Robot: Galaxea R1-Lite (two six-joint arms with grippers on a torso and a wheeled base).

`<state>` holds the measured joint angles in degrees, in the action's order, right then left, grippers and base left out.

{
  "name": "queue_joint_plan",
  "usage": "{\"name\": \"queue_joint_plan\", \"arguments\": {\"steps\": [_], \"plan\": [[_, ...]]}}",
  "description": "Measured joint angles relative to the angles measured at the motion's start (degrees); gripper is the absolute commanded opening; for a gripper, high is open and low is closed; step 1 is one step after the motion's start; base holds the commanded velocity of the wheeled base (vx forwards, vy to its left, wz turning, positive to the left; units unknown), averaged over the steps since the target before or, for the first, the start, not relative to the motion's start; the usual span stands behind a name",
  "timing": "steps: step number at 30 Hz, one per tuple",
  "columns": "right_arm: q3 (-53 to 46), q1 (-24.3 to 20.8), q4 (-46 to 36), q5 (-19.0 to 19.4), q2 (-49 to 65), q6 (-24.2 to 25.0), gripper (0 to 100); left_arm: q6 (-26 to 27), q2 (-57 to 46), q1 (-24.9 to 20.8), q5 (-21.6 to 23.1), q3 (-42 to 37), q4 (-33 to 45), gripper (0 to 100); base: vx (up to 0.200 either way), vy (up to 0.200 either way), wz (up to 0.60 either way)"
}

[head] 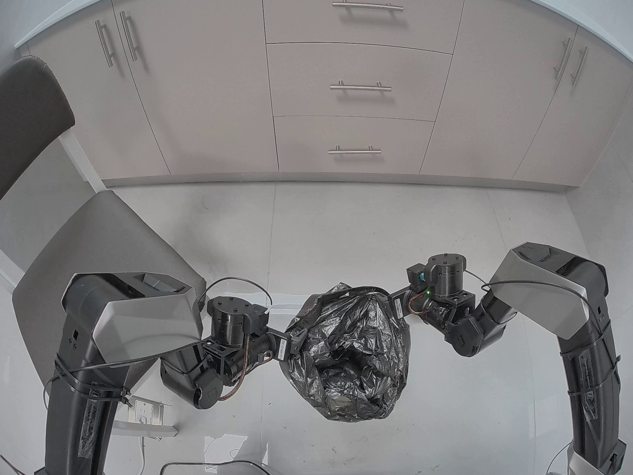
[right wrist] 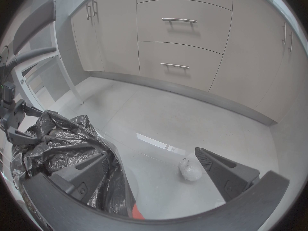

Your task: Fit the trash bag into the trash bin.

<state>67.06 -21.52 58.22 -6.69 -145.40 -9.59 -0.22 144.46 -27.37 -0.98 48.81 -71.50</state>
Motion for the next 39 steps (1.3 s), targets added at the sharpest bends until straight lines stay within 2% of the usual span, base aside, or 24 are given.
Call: {"name": "queue_joint_plan", "arguments": {"steps": [5,11,29,39], "plan": [[0.07,-0.22,0.02,0.02,-0.17,0.05,100,1.01,2.1,1.05,-3.01,3.11,2.8,100,0.0,0.0,0.0],[0.13,-0.33,0.13,0.02,-0.52,0.02,100,0.22,3.89,1.85,-6.85,5.55,2.58,100,0.0,0.0,0.0],[0.2,-1.3,0.35,0.02,-0.9,0.05,100,-3.9,3.54,0.56,-7.39,4.85,-3.35,100,0.0,0.0,0.0],[0.99,-1.61,0.6,0.02,-1.77,0.1,100,-4.01,3.89,2.1,-9.28,6.84,-3.44,100,0.0,0.0,0.0]]}}
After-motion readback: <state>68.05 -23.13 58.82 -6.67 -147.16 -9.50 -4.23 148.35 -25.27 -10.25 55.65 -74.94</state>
